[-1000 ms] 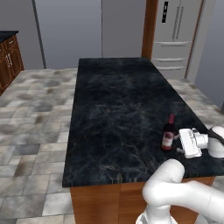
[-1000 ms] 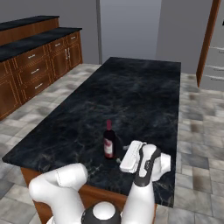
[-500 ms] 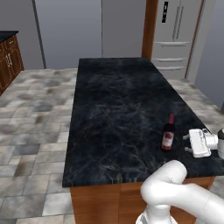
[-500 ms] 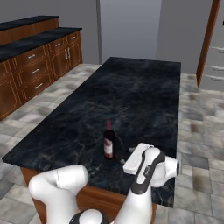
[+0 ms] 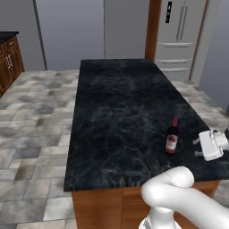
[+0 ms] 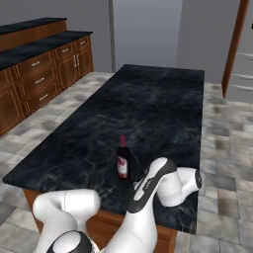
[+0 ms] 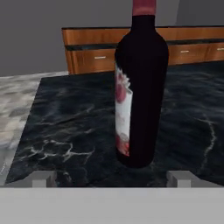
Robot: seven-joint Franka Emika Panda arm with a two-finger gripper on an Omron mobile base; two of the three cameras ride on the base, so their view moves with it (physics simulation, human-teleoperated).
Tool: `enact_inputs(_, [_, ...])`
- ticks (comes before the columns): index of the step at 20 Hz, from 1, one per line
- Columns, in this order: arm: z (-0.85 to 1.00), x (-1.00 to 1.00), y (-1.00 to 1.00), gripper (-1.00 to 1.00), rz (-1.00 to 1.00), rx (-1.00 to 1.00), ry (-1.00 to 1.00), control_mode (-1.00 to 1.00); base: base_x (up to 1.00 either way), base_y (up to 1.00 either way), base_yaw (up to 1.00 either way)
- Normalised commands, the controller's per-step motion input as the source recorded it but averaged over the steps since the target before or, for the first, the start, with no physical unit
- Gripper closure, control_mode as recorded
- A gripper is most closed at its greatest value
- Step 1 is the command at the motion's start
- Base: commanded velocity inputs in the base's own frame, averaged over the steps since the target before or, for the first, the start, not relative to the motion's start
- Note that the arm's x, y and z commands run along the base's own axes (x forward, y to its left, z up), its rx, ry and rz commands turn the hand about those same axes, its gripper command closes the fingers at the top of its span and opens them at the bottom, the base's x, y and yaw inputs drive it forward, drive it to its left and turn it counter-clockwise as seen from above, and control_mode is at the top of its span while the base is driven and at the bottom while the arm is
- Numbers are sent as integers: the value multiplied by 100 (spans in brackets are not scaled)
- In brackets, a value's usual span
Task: Get the candle and the wine from the cabinet and move them to the dining counter.
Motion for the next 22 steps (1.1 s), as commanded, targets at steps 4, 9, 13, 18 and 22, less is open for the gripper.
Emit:
enact_inputs(4, [28, -47, 1, -100, -4, -16, 3, -100, 0, 0, 0])
enact_inputs(9, [25, -47, 10, -100, -15, -15, 0, -100, 0, 0, 0])
enact_inputs(13, [30, -46, 12, -100, -25, -9, 0, -100, 0, 0, 0])
enact_inputs(18, [28, -30, 14, -100, -36, -1, 5, -100, 0, 0, 0])
enact_inputs(22, [38, -23, 17, -100, -27, 0, 3, -100, 0, 0, 0])
